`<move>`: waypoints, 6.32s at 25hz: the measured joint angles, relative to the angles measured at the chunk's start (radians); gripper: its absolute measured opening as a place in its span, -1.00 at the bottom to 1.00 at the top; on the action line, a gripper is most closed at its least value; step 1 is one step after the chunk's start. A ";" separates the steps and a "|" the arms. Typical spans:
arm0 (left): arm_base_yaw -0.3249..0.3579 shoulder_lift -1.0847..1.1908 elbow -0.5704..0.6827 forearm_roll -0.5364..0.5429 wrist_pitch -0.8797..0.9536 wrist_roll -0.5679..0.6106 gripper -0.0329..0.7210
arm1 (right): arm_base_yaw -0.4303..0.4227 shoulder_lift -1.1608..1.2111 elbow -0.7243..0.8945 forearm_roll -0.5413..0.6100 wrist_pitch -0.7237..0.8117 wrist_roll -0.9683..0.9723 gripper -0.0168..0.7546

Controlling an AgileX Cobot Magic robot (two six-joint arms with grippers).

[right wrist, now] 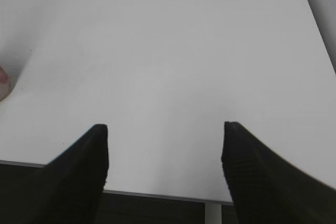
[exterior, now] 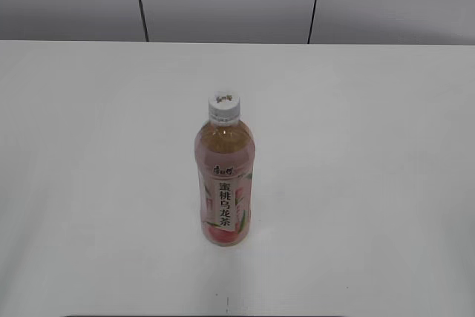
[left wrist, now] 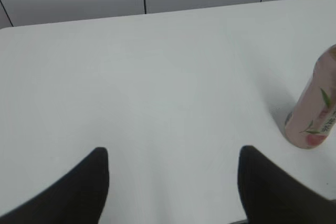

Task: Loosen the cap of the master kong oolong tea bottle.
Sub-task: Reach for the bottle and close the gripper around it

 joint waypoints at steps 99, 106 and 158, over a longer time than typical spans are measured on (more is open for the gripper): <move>-0.184 1.648 0.344 0.902 -2.225 -0.302 0.67 | 0.000 0.000 0.000 0.000 -0.001 0.000 0.37; -0.184 1.648 0.313 0.961 -2.224 -0.322 0.66 | 0.000 0.000 0.000 0.000 -0.001 0.000 0.37; -0.392 1.826 0.021 0.970 -2.227 -0.458 0.65 | 0.000 0.000 0.000 0.000 -0.001 0.000 0.37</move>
